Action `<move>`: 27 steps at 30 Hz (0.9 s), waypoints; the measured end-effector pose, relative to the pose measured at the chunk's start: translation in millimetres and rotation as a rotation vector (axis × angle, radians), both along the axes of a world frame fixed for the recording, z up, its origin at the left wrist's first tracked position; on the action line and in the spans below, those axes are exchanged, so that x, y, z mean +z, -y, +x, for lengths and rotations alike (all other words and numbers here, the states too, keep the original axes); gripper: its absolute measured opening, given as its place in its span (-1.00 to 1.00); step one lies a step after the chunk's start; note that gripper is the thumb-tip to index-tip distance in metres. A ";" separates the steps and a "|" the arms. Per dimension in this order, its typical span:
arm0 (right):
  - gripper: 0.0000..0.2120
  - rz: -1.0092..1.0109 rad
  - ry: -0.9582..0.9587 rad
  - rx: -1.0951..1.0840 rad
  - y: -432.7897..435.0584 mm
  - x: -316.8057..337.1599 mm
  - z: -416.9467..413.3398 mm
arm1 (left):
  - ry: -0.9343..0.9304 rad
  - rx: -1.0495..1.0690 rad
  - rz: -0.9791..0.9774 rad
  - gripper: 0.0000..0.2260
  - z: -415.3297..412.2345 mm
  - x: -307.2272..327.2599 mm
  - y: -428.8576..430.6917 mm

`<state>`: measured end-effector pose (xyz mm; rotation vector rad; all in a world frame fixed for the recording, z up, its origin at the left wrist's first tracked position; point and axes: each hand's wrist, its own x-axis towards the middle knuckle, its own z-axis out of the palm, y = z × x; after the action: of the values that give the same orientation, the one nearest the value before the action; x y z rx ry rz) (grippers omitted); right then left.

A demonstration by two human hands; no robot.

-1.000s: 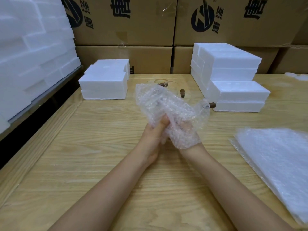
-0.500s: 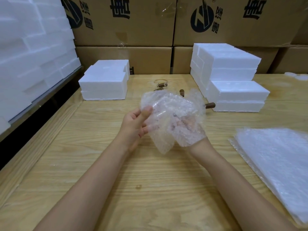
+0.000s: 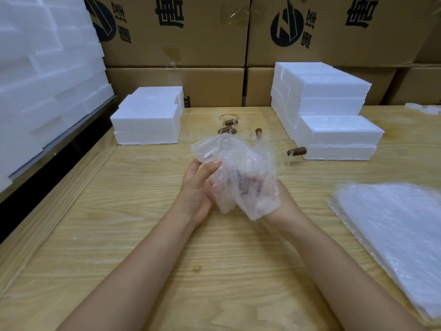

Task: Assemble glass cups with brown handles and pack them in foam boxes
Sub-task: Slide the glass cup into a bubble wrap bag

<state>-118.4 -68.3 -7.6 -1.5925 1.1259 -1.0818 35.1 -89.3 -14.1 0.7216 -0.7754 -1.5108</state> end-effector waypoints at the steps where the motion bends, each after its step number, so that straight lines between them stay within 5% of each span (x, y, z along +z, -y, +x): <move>1: -0.74 0.070 0.056 0.016 3.0 2.9 -8.2 | -0.002 -0.006 0.007 -0.21 3.1 0.6 0.8; 7: -0.75 0.210 0.812 -0.141 22.6 15.8 -41.9 | 0.025 -0.045 0.060 -0.14 6.7 3.1 -0.9; 10: -0.85 0.210 1.079 -0.312 25.0 10.0 -46.3 | -0.049 -0.059 0.082 -0.41 3.0 0.4 -0.2; 11: -0.77 0.211 1.074 -0.337 25.3 7.5 -45.3 | -0.089 -0.050 0.090 -0.47 2.4 -0.8 0.3; 14: -0.07 0.206 0.760 -0.235 21.5 1.7 -34.2 | -0.225 -0.037 0.118 -0.54 0.8 -4.7 1.2; 16: 0.11 0.205 0.560 -0.123 18.0 -1.9 -20.3 | -0.261 -0.053 0.110 -0.64 -0.4 -7.0 0.4; 18: -0.12 0.150 0.468 -0.145 15.6 -4.5 -8.4 | -0.209 -0.091 0.095 -0.59 -1.5 -8.1 -1.4; 22: -0.90 0.056 0.588 -0.287 21.4 -4.1 -18.0 | -0.049 -0.105 0.072 -0.55 -2.1 -8.4 -2.3; 27: -0.94 0.025 0.750 -0.344 25.0 2.9 -24.9 | -0.012 -0.111 0.028 -0.46 -8.2 -10.0 -3.6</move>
<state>-143.3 -93.3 -4.7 -0.8387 0.8876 -1.6921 26.9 -85.8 -24.1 0.6998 -0.7975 -1.6278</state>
